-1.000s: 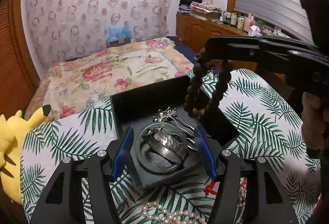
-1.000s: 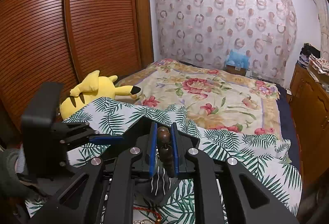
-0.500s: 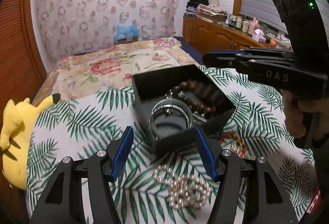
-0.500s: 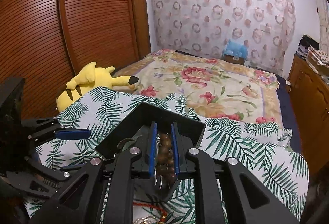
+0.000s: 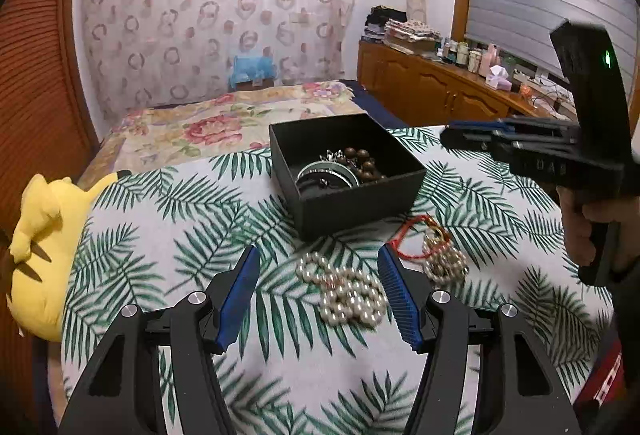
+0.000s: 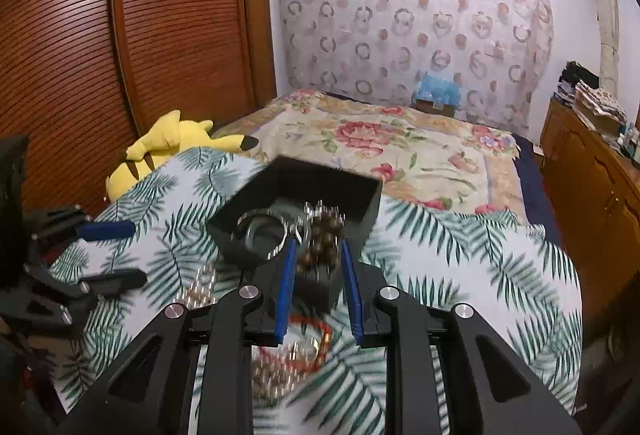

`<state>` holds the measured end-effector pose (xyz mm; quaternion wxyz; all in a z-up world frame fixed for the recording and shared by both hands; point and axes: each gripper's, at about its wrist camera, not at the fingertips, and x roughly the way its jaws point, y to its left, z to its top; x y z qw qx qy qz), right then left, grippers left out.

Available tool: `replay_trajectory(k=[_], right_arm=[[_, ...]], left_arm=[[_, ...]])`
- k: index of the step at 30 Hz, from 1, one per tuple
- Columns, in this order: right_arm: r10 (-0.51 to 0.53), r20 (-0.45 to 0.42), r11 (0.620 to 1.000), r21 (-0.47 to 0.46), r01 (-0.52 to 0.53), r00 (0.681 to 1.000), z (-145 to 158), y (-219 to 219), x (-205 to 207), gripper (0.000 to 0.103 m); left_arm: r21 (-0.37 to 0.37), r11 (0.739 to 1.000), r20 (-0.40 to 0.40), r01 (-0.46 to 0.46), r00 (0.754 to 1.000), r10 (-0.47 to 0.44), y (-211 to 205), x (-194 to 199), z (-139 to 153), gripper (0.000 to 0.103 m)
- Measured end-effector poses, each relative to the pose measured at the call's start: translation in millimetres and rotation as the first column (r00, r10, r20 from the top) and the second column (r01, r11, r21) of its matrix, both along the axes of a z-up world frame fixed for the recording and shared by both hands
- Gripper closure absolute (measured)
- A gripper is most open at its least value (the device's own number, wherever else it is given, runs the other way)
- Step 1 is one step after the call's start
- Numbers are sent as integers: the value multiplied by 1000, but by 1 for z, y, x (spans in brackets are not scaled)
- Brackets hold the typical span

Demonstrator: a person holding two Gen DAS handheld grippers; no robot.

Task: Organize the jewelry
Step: 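Lower both items into the black box and open both tools, then withdraw both tools from the box toward the remaining pearls, then grasp the pearl necklace with green pendant using the right tool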

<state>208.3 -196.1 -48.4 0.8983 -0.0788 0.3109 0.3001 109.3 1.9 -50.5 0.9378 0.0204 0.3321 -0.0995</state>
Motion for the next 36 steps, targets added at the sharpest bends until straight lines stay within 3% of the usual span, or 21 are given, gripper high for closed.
replay_trajectory(k=[15, 18, 29, 32, 33, 36], right_arm=[[-20, -152, 1000, 2, 21, 988, -56, -18, -35, 77], [-23, -191, 999, 26, 28, 981, -65, -17, -32, 65], [-7, -279, 998, 53, 22, 960, -85, -7, -24, 64], [-7, -275, 999, 43, 20, 961, -84, -4, -23, 66], [-6, -275, 999, 42, 18, 962, -84, -4, -23, 75], [-8, -269, 999, 38, 18, 963, -83, -4, -24, 84]], left_arm=[[-57, 998, -48, -14, 999, 11, 9, -40, -26, 44], [-59, 998, -59, -10, 998, 6, 8, -41, -32, 44], [-74, 997, -73, -4, 997, -2, 5, -41, -38, 44], [-74, 997, -74, -3, 997, -3, 6, -41, -39, 44], [-75, 997, -74, -3, 997, -3, 6, -41, -39, 44], [-75, 997, -74, -3, 997, -3, 5, -41, -39, 44]])
